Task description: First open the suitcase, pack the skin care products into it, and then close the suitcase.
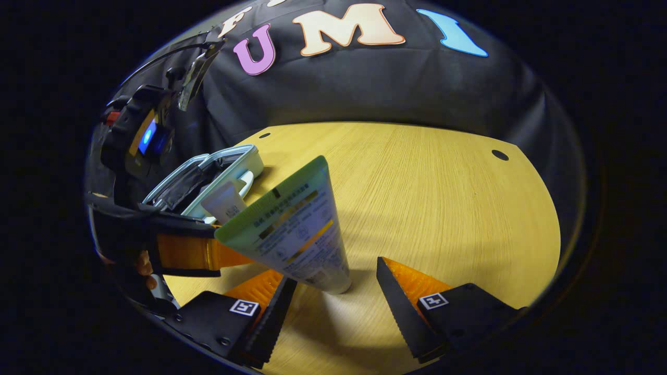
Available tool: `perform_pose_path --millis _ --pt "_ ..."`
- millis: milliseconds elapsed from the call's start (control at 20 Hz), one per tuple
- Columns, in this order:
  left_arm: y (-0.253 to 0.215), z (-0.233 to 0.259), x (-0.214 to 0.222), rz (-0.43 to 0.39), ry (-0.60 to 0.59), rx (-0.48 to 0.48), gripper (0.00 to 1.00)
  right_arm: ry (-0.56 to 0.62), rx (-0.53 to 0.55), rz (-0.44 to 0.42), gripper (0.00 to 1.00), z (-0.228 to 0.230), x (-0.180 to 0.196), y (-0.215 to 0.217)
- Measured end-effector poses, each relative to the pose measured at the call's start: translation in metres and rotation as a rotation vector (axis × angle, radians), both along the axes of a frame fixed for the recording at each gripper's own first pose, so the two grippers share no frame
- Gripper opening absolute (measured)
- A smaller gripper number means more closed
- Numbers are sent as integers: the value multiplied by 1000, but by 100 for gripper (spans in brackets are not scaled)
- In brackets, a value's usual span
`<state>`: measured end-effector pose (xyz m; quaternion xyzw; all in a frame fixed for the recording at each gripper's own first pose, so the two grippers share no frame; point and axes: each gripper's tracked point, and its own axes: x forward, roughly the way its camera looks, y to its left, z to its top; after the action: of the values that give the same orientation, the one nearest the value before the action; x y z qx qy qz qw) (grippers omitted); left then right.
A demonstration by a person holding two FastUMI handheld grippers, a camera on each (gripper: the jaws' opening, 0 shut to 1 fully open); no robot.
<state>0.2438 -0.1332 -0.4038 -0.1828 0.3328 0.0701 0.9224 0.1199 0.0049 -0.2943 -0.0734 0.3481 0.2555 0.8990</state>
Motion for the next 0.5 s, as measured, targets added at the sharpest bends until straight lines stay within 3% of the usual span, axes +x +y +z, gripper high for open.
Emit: perform_pose_path --millis 100,200,400,500 --pt "2 1 -1 -1 -12 14 24 4 3 3 94 -3 0 3" --pt "1 -3 -1 -2 -14 17 21 -4 -4 8 89 -5 1 5" --pt "-4 -2 -6 4 -18 -38 18 -36 -20 6 52 -6 8 8" --pt "2 3 -9 19 -23 -33 17 -36 -30 11 44 -5 7 8"
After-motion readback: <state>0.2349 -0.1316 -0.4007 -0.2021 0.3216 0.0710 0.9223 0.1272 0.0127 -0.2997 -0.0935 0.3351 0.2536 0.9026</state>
